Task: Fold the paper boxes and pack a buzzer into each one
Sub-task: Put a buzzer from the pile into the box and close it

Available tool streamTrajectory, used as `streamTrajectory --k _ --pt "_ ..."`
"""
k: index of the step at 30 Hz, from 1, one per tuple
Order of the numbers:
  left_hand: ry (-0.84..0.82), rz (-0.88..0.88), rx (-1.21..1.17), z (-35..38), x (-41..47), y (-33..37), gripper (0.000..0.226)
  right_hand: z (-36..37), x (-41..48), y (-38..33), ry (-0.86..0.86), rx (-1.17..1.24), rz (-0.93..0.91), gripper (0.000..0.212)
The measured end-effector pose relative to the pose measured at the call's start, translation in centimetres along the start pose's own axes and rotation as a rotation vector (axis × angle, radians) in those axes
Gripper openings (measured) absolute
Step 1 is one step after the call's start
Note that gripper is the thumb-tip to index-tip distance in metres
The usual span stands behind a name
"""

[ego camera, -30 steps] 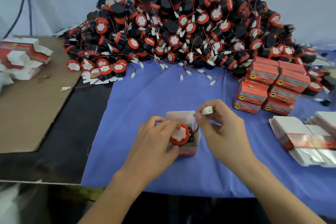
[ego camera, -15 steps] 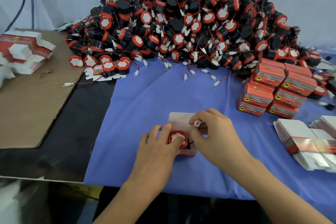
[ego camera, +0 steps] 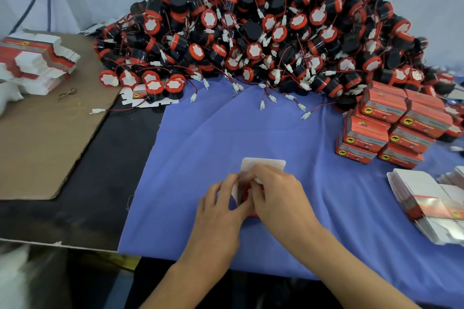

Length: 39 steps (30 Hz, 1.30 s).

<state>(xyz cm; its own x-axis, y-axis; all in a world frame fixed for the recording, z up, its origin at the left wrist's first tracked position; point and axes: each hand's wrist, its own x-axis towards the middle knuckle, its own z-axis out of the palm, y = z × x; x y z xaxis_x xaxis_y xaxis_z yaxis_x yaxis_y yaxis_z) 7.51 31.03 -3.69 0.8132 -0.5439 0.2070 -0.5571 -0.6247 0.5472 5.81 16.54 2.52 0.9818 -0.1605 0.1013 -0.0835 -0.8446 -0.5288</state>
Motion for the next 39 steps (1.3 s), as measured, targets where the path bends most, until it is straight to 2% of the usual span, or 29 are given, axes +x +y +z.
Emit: streamTrajectory --k 2,3,5,6,7,8,10,13,15,18,20,22,24,25,28,32,34,36,38,39 --pt "-0.047 -0.079 -0.153 0.2 -0.1 -0.6 0.088 0.2 0.4 -0.2 -0.071 -0.081 -0.038 0.027" --pt "-0.04 -0.184 -0.317 0.2 -0.2 -1.1 0.086 0.3 0.6 -0.3 -0.096 -0.121 -0.078 0.026" --pt "-0.031 -0.251 -0.448 0.0 -0.3 -1.3 0.065 0.5 0.7 -0.1 -0.104 -0.153 -0.154 0.023" --pt "-0.006 -0.204 -0.46 0.6 -0.3 -1.5 0.058 0.6 0.6 0.0 -0.099 -0.156 -0.181 0.02" --pt "0.004 -0.158 -0.416 0.9 -0.3 -1.8 0.055 0.6 0.6 0.2 -0.099 -0.166 -0.209 0.018" --pt "-0.005 -0.194 -0.493 0.9 -0.2 -1.6 0.055 0.6 0.6 0.3 -0.108 -0.187 -0.238 0.016" --pt "-0.01 -0.246 -0.612 1.0 -0.1 -1.7 0.066 0.4 0.6 0.4 -0.145 -0.229 -0.279 0.014" --pt "-0.043 -0.263 -0.522 1.7 -0.4 -2.5 0.078 -0.3 0.6 0.6 -0.209 -0.232 -0.273 0.019" --pt "-0.05 -0.264 -0.559 1.5 -0.6 -2.5 0.082 -0.7 0.6 0.6 -0.258 -0.227 -0.255 0.02" --pt "-0.073 -0.31 -0.734 1.2 -0.5 -2.2 0.084 -0.9 0.8 0.3 -0.247 -0.095 -0.163 0.011" --pt "-0.09 -0.238 -0.693 1.2 -0.8 -2.5 0.083 -0.9 0.9 0.0 -0.176 -0.035 -0.1 0.006" --pt "-0.085 -0.178 -0.659 0.9 -1.1 -2.6 0.077 -0.8 1.0 -0.1 -0.15 -0.062 -0.055 0.012" --pt "-0.045 -0.054 -0.475 0.6 -1.2 -2.5 0.061 -0.8 1.2 0.1 -0.178 -0.095 -0.03 0.013" --pt "-0.011 0.03 -0.374 0.5 -1.3 -2.6 0.061 -0.7 1.3 0.2 -0.193 -0.117 -0.043 0.013" --pt "0.038 0.099 -0.348 0.6 -1.4 -3.0 0.069 -0.2 1.3 0.5 -0.193 -0.229 -0.2 0.022" --pt "0.221 0.079 -0.433 1.3 -1.3 -3.6 0.038 0.4 0.6 1.4 -0.165 -0.34 -0.393 0.038" --pt "0.238 0.022 -0.464 1.5 -1.4 -3.8 0.025 0.5 0.5 1.8 -0.108 -0.361 -0.447 0.039" --pt "0.17 -0.077 -0.553 1.2 -1.4 -3.5 0.021 1.0 0.4 2.2 -0.024 -0.272 -0.459 0.024" --pt "0.108 -0.084 -0.498 1.1 -1.3 -3.4 0.046 1.7 0.0 2.6 0.063 -0.036 -0.417 0.013" --pt "0.076 -0.059 -0.447 1.1 -1.1 -3.3 0.055 1.9 -0.3 2.8 0.117 0.134 -0.389 0.017"
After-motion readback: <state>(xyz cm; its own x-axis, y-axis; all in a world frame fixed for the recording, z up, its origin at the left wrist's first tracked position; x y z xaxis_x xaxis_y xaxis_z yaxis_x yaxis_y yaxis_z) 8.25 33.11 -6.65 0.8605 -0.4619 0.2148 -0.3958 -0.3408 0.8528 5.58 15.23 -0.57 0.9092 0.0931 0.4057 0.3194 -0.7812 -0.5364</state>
